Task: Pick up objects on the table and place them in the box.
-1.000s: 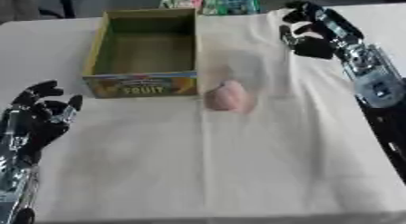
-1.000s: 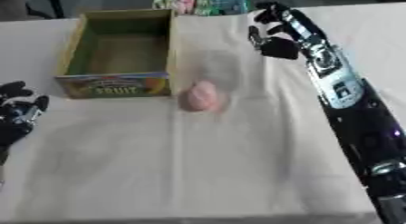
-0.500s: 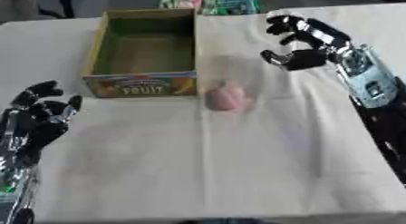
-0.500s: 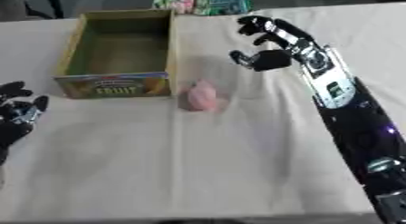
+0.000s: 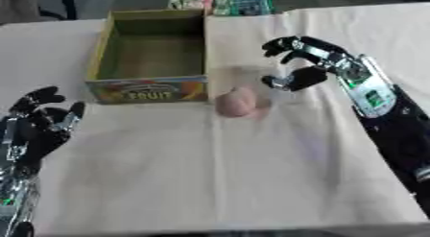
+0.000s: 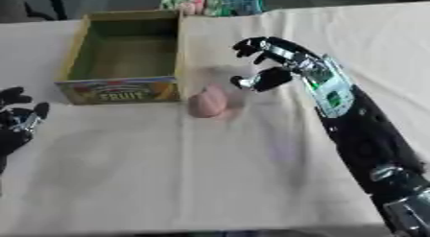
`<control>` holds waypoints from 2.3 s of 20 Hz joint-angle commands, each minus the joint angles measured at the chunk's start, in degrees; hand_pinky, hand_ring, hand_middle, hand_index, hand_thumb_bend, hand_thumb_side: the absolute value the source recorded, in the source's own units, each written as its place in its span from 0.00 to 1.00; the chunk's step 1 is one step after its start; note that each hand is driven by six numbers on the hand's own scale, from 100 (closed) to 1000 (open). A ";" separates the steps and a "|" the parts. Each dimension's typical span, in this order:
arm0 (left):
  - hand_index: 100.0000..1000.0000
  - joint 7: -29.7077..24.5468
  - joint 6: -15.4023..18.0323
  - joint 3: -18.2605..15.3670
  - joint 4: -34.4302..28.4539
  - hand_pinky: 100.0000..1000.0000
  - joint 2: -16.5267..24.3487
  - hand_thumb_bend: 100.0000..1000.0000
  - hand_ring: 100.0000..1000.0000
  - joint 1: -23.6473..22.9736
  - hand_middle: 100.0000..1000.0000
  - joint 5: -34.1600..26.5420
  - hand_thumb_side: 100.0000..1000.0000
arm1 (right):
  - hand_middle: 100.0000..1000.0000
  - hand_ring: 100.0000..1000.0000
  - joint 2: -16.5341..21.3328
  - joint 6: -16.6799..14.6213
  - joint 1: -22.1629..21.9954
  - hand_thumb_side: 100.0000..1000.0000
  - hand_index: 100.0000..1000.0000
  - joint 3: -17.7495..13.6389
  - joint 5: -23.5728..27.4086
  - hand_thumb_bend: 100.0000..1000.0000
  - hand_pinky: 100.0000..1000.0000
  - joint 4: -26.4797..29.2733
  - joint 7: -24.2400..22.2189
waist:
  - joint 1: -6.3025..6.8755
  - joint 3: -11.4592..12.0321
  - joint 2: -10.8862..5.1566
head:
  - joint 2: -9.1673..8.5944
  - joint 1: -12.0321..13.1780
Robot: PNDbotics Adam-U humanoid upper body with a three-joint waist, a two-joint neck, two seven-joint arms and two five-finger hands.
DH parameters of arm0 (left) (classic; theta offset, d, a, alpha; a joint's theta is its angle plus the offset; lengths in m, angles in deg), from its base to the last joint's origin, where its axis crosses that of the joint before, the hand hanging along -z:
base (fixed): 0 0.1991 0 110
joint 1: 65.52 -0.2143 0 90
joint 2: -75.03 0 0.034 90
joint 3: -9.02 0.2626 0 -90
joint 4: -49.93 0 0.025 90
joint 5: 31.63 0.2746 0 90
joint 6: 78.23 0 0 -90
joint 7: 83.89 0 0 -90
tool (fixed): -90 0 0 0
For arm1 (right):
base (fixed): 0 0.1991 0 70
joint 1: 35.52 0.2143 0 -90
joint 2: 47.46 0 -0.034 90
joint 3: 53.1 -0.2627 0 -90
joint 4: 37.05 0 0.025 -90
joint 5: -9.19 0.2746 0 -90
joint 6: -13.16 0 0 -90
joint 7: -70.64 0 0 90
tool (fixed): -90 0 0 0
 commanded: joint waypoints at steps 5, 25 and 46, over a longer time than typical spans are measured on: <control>0.71 -0.23 0.13 -0.39 -0.95 0.52 1.17 0.42 0.48 0.49 0.56 0.02 0.00 | 0.75 0.89 -1.22 -1.93 1.89 0.26 0.89 1.63 -1.55 0.25 0.78 -2.14 -1.98 | 0.01 0.23 -0.78 | -0.23 -0.29; 0.71 -0.35 0.14 -0.36 -1.02 0.52 1.21 0.41 0.48 0.56 0.56 0.05 0.00 | 0.71 0.88 -1.33 -8.80 2.09 0.12 0.81 3.43 -5.85 0.00 0.80 -1.54 -13.40 | -0.24 0.20 -0.78 | -0.09 -0.36; 0.71 -0.17 0.11 -0.54 -0.98 0.52 1.32 0.41 0.48 0.30 0.56 0.06 0.00 | 0.61 0.76 0.89 -14.98 3.46 0.00 0.17 3.25 -16.72 0.00 0.81 7.49 -0.87 | -0.47 -0.14 -1.06 | 0.08 -0.17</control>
